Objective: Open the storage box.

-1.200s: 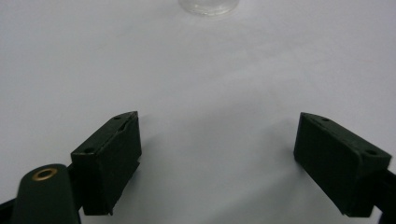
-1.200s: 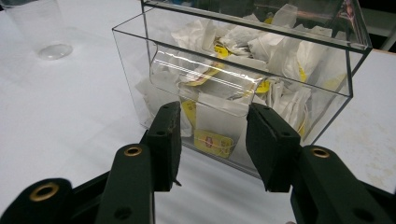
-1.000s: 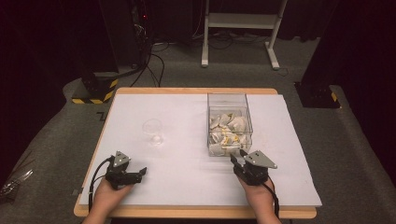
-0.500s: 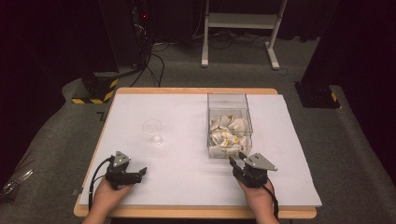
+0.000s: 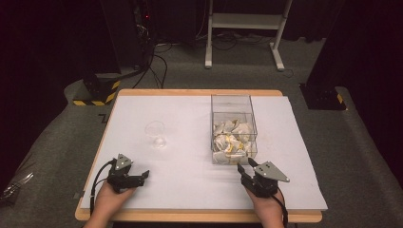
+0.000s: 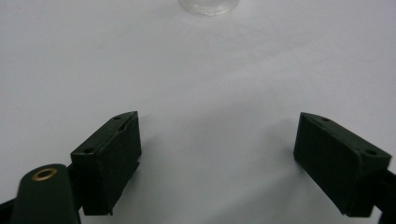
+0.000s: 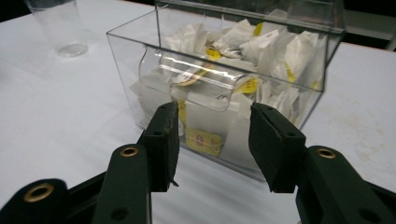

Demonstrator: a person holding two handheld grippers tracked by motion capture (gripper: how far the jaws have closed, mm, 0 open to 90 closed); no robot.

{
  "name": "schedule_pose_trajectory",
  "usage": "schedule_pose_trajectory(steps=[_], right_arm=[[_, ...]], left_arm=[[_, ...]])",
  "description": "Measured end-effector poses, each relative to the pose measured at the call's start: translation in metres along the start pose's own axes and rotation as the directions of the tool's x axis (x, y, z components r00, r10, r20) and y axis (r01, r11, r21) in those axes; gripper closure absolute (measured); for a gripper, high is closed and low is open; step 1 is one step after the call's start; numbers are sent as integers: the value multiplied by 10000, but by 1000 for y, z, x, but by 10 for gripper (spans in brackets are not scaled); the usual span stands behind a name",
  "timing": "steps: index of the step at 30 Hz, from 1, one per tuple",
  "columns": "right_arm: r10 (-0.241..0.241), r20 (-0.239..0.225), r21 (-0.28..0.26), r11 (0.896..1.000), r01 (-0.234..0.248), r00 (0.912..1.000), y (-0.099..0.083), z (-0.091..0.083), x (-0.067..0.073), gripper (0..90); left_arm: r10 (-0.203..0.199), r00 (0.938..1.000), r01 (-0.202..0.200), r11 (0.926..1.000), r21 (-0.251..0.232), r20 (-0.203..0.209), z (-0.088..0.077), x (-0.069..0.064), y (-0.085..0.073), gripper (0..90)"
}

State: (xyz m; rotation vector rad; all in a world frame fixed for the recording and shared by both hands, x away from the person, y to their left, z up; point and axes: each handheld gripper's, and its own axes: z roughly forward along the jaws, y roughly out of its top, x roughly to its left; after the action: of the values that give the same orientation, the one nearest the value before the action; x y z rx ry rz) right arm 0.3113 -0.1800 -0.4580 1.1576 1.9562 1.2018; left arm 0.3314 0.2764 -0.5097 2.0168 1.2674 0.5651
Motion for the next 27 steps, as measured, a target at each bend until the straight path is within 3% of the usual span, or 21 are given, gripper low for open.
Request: schedule_pose_trajectory(steps=[10,16,27], right_arm=[[112,441,-465,9989,-92,9990,17,-12,-20,543],[395,683,-483,9982,-362,9969,31,-6,-37,548],[403,1326,-282,9989,-369,9903,53,11,-48,556]], left_arm=[[-17,10000,17,10000,7,7,0,0,0,154],[-19,10000,19,10000,10,25,0,0,0,154],[-17,10000,17,10000,11,22,0,0,0,154]])
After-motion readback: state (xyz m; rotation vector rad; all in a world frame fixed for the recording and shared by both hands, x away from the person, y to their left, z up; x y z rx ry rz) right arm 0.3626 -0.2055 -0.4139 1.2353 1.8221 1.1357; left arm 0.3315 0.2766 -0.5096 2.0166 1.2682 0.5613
